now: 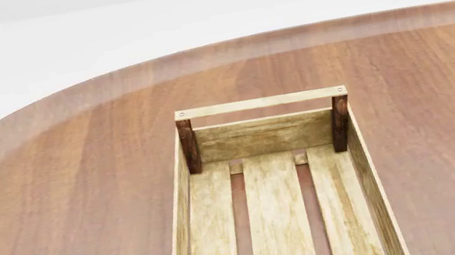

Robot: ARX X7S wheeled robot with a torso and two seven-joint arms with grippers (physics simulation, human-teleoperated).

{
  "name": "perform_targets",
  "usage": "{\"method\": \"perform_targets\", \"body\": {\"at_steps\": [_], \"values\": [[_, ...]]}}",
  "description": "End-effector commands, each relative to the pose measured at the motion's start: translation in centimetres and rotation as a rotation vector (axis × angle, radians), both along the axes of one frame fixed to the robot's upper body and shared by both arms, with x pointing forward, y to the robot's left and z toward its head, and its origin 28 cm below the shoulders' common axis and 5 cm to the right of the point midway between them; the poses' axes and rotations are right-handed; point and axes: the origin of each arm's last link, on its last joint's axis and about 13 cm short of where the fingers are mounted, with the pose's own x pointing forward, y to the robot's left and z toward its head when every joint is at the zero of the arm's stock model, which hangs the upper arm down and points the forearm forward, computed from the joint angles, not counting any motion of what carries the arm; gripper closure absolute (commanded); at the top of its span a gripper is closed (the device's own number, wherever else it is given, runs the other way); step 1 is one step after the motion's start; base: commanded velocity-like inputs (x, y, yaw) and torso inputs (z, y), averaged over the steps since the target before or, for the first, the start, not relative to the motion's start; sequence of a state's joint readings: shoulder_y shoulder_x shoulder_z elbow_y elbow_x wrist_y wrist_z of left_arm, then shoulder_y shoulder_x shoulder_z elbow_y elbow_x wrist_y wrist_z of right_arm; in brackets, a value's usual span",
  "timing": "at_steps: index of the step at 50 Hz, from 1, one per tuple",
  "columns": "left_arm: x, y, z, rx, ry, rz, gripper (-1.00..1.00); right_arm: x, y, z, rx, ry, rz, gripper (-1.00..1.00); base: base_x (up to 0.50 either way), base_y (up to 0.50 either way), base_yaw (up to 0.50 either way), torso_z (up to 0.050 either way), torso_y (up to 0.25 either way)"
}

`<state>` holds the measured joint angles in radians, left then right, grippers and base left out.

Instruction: Pick up the cream cheese and put it in the tray.

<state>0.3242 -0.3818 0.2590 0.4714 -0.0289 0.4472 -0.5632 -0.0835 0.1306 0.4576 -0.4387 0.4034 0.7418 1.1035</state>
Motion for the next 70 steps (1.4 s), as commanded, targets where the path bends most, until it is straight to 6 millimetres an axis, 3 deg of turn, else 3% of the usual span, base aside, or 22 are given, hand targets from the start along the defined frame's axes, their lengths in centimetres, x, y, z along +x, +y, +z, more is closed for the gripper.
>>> {"method": "perform_targets", "body": {"at_steps": [1,70], "values": [[0.0,0.0,0.0,0.001,0.002,0.0,-1.0,0.2,-0.6,-0.7,0.018,0.02,-0.017,-1.0,0.0,0.0,0.0,0.0,0.0],[0.1,-0.1,-0.1,0.002,0.005,0.007,-1.0,2.0,-2.3,-3.2,0.073,0.09,-0.054,-1.0,0.0,0.0,0.0,0.0,0.0]]}}
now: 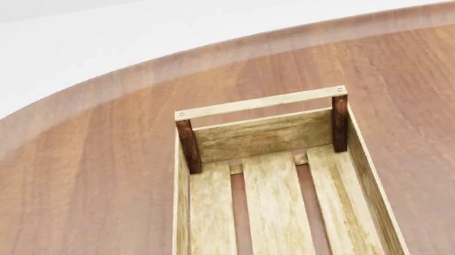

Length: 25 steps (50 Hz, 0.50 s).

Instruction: Pick up the cream cheese and put it in the tray.

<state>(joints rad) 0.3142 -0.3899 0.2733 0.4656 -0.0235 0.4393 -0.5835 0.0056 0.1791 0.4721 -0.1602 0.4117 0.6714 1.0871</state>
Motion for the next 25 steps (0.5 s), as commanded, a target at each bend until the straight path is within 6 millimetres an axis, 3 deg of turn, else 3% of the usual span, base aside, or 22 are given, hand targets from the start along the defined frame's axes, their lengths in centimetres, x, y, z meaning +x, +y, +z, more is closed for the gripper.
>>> {"method": "perform_targets", "body": {"at_steps": [1,25], "values": [[0.0,0.01,0.01,0.0,0.0,0.001,-1.0,0.23,-0.13,-0.37,0.009,0.009,0.0,-1.0,0.0,0.0,0.0,0.0,0.0],[0.13,0.02,-0.07,-0.001,0.007,0.003,-1.0,0.32,-0.76,-0.67,0.046,0.002,-0.005,-1.0,0.0,0.0,0.0,0.0,0.0]]}}
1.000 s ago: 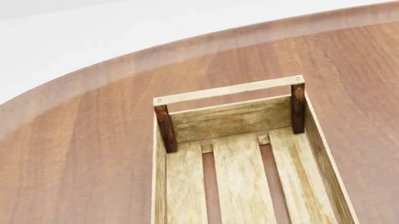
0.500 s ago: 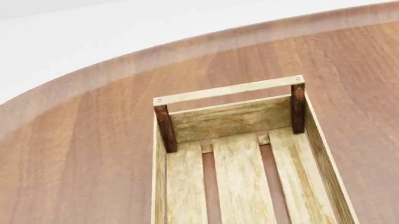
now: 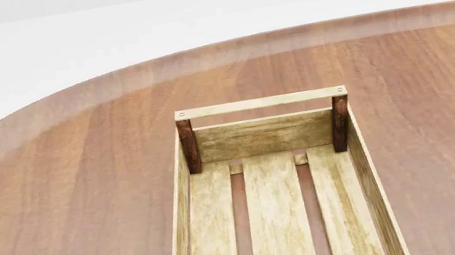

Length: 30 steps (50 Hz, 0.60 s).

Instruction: Pick up the cream cheese and put it in the tray.

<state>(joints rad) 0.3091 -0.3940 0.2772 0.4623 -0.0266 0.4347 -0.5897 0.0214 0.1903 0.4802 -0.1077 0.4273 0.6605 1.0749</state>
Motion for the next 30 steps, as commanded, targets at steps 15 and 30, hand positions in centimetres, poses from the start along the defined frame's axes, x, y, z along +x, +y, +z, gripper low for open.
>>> {"method": "perform_targets", "body": {"at_steps": [15,30], "values": [[0.05,-0.07,-0.08,0.003,0.004,0.002,-1.0,-0.09,-0.62,-0.35,0.061,-0.04,0.015,-1.0,0.0,0.0,0.0,0.0,0.0],[0.08,-0.04,-0.08,0.001,0.005,0.005,-1.0,-0.48,-1.2,-0.43,0.062,-0.044,-0.005,-1.0,0.0,0.0,0.0,0.0,0.0]]}}
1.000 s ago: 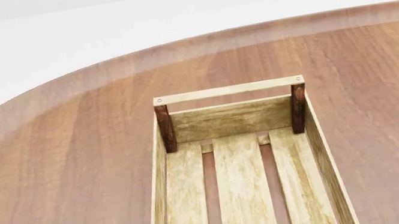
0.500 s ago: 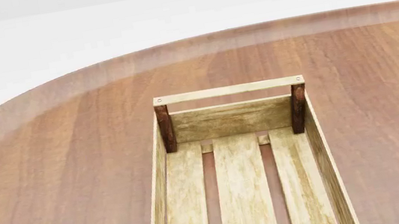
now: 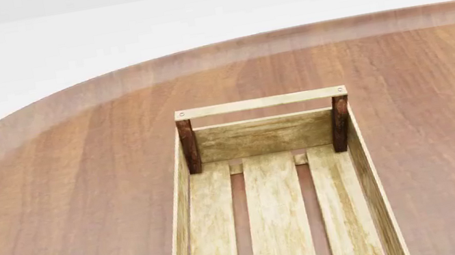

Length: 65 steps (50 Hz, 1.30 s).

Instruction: Pick up the cream cheese and put it in the tray.

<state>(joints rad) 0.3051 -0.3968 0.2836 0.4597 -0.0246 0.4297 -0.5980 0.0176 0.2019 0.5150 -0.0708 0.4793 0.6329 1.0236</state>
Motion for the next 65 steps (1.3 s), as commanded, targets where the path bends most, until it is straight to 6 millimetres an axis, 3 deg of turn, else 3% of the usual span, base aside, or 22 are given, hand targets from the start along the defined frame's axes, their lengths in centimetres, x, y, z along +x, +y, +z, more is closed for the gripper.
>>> {"method": "perform_targets", "body": {"at_steps": [1,65], "values": [[0.0,0.0,0.0,-0.001,0.001,0.002,-1.0,-0.2,-0.5,-0.2,0.011,-0.007,-0.013,-1.0,0.0,0.0,0.0,0.0,0.0],[0.1,0.0,-0.1,-0.003,0.007,0.014,-1.0,-1.4,-2.3,-0.9,0.068,-0.069,-0.008,-1.0,0.0,0.0,0.0,0.0,0.0]]}}
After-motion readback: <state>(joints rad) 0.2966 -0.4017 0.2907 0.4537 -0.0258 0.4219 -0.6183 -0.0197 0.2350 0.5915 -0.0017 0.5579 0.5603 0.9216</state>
